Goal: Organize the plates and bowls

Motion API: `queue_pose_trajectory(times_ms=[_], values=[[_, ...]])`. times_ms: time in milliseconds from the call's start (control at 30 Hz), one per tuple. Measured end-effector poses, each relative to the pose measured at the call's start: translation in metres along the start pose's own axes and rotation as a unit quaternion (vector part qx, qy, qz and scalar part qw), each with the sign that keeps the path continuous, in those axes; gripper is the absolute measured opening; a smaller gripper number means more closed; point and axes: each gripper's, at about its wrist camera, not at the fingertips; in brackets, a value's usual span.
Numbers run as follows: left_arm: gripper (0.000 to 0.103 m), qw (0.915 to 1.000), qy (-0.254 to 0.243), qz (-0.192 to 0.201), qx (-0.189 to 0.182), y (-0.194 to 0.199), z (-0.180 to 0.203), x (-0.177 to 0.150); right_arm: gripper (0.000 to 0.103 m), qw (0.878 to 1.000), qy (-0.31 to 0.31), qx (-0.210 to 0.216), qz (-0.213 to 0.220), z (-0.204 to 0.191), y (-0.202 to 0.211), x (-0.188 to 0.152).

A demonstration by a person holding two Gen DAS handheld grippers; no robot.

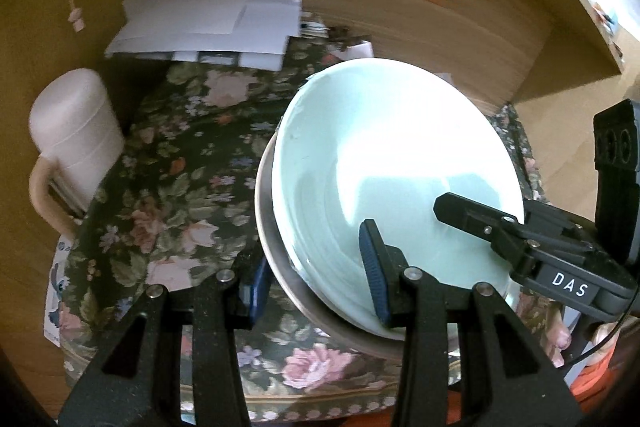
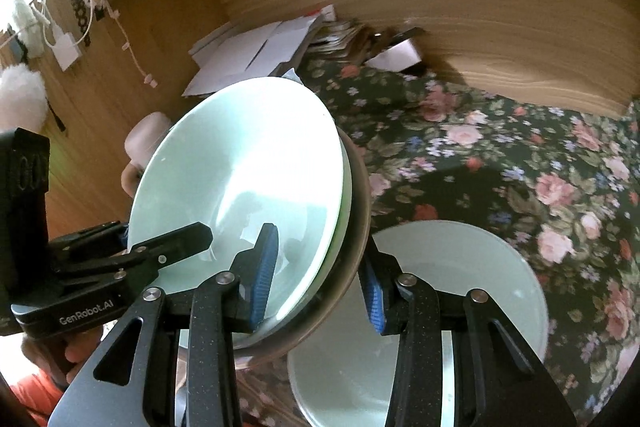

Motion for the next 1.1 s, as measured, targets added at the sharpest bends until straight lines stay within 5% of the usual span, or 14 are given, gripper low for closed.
queue_pose_trajectory(times_ms=[533,1100], values=[[0.041,0.9977,-0.051,-0.024,-0.037,-0.016,0.059,-0.017,0.036,0.998,-0.038,-0.047,0.014,0.036,0.040,-0.031],[0.041,0.9949,-0.063,-0.073,-0.031,-0.060,0.083,-0.033,0.036,0.995,-0.081,-0.045,-0.020,0.070,0.028,-0.061]])
Point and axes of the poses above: each gripper's, at about its wrist camera, not at the fingertips, and y roughly against the way its jaws point, z to its right, x to its top, and after that the axes turned 15 degrees about y, right-handed
